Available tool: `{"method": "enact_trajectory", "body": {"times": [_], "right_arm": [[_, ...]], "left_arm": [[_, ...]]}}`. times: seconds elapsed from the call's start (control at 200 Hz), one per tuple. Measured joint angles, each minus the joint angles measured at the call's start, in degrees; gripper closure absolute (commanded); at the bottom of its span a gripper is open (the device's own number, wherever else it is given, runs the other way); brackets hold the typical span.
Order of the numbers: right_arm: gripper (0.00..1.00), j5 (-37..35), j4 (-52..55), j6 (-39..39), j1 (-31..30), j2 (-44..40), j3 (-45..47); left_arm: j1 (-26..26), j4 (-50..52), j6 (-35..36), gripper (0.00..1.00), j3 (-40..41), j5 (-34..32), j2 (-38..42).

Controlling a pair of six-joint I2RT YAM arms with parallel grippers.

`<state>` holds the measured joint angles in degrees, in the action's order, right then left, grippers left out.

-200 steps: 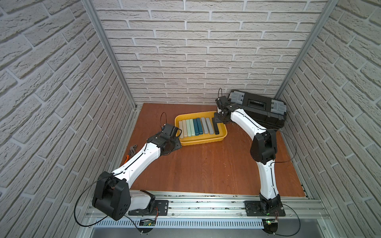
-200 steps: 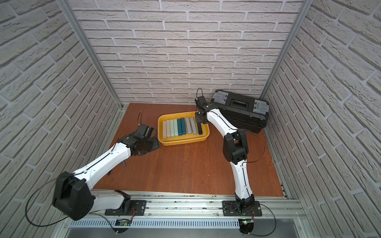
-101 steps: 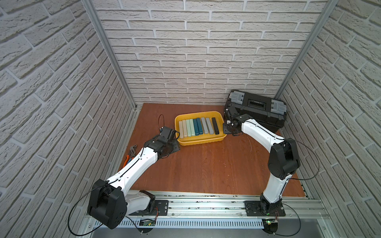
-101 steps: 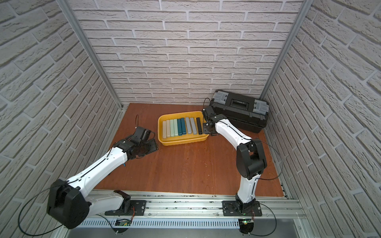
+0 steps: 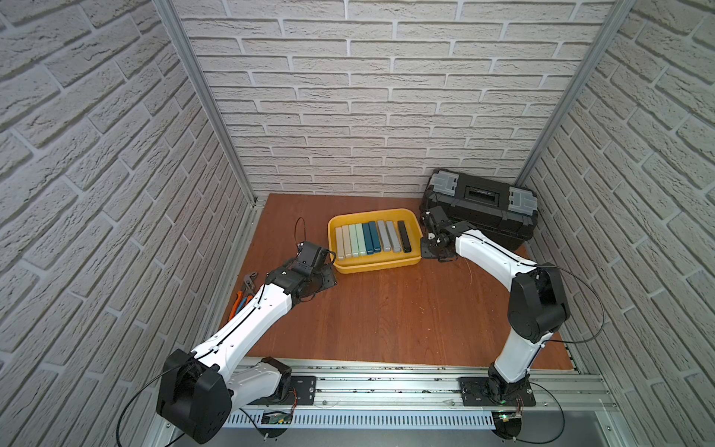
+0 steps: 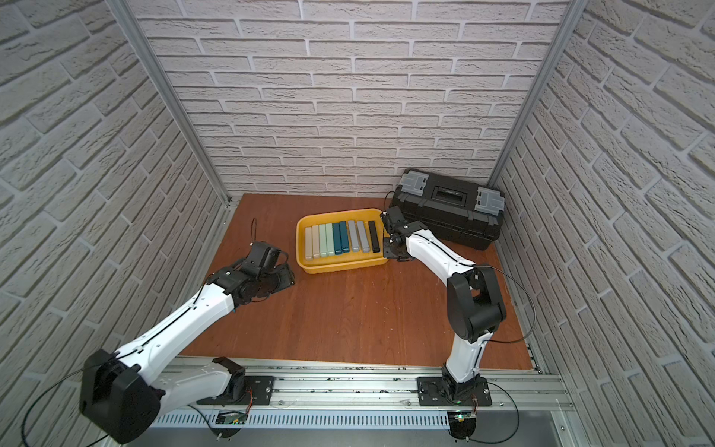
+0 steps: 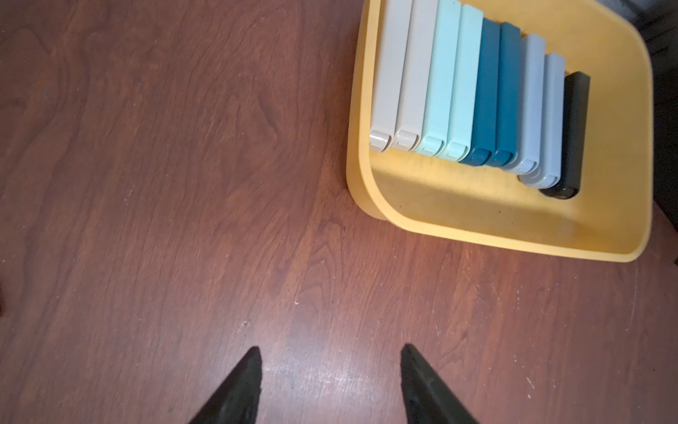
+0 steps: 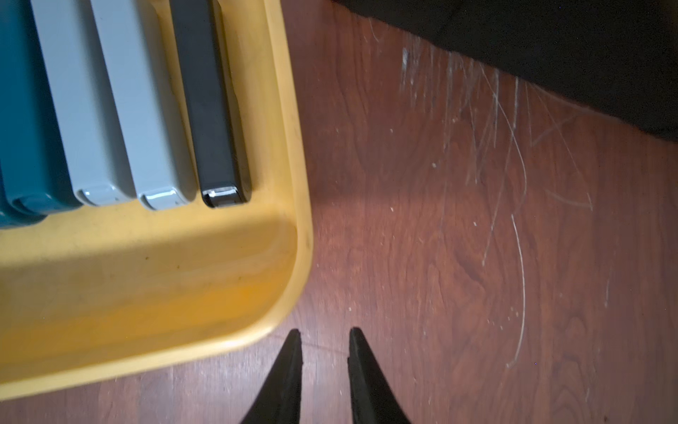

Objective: Put the pruning pliers into the storage box
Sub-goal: Reset both arms

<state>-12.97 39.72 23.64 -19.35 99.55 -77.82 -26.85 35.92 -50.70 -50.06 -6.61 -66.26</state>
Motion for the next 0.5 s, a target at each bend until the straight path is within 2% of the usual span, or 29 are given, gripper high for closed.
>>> {"method": "enact_trajectory", "body": {"times": [0.09,0.17,0.33,0.375,0.4,0.415,0.425,0.435,0.5], "right_arm": [[0.78,-0.2,-0.1,0.0,-0.4,-6.0,4.9],[0.76,-0.9,-1.1,-0.4,-0.9,-11.9,9.4],[0.54,-2.4,-3.4,-2.7,-2.1,-24.6,18.4],[0.44,-2.8,-4.7,-3.6,-2.3,-28.1,20.8],[0.32,-3.3,-5.5,-4.1,-2.3,-30.5,22.3],[0.22,-3.5,-5.9,-4.7,-2.4,-31.7,23.0],[0.07,-3.8,-6.5,-4.7,-2.3,-32.7,23.7],[0.01,-4.0,-7.0,-4.8,-2.3,-33.6,24.3],[0.01,-5.9,-11.1,-6.2,-2.3,-39.2,28.6]], "left_arm": [[-0.2,0.4,0.4,0.39,0.1,0.0,0.0],[-0.2,0.8,1.7,0.38,0.0,-0.1,0.0],[2.4,1.4,5.3,0.31,-1.3,-0.1,-0.9],[4.0,1.0,6.8,0.28,-1.4,0.1,-0.9],[5.2,0.8,7.7,0.26,-1.4,0.1,-0.9],[5.8,0.7,8.1,0.26,-1.4,0.0,-0.9],[6.4,0.6,8.7,0.25,-1.5,0.0,-1.0],[6.8,0.5,8.8,0.25,-1.5,0.1,-1.0],[10.1,-0.5,12.0,0.24,-1.6,-0.5,-1.2]]}}
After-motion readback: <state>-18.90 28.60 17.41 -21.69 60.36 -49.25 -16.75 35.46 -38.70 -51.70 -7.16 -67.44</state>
